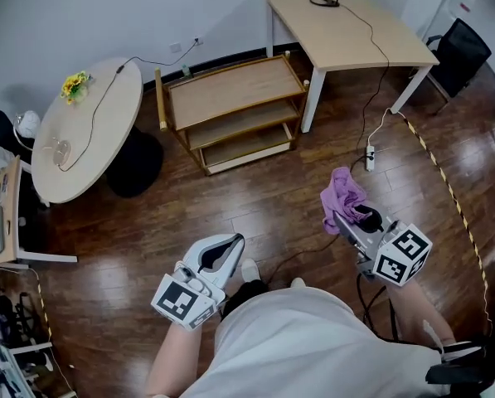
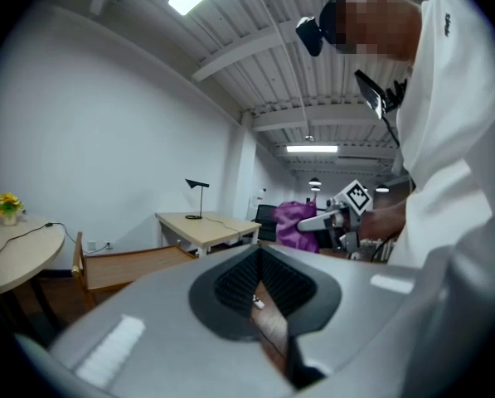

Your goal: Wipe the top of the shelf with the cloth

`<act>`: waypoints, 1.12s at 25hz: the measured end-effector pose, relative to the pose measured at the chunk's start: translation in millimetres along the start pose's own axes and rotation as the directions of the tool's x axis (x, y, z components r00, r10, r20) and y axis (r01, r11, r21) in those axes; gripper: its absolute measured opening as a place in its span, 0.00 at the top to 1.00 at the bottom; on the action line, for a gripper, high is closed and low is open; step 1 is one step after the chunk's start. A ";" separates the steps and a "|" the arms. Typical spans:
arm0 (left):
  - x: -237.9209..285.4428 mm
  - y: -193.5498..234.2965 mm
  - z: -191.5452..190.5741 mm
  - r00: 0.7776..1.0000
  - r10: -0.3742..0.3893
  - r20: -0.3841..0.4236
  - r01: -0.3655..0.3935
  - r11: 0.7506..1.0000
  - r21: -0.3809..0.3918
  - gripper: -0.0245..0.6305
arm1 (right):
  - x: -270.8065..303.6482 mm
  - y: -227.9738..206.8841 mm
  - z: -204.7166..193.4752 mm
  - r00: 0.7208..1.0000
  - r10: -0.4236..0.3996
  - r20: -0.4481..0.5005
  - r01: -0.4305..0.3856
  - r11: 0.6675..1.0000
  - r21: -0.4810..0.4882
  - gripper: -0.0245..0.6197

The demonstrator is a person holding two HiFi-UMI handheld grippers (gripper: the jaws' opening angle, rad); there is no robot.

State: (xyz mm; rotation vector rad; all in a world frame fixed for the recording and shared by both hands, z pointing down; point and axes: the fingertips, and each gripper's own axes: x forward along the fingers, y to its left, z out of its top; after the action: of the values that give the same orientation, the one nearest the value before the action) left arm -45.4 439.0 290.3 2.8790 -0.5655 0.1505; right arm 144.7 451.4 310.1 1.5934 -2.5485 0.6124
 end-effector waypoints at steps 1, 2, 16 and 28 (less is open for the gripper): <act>3.4 -7.2 0.4 1.000 -0.002 0.002 0.002 1.000 0.002 0.93 | -6.2 -1.4 -1.0 1.000 0.003 0.004 -0.003 1.000 -0.005 0.80; 5.4 -11.9 0.3 1.000 0.000 0.003 0.000 1.000 0.002 0.93 | -9.9 -2.2 -2.2 1.000 0.006 0.005 -0.006 1.000 -0.011 0.80; 31.7 -91.4 -15.9 0.999 -0.012 -0.052 0.013 1.000 0.016 0.93 | -81.7 -17.9 -29.8 0.999 0.025 0.028 -0.025 1.000 0.004 0.80; 30.0 -115.1 -22.0 0.998 -0.009 -0.058 0.012 0.998 0.054 0.93 | -96.3 -14.8 -41.5 0.999 0.036 0.035 -0.036 0.999 0.002 0.80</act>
State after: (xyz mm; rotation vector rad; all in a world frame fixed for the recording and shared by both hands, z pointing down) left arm 25.0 537.1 295.3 2.9186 -0.5430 0.2509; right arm 195.7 542.7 326.6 1.5767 -2.6079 0.5968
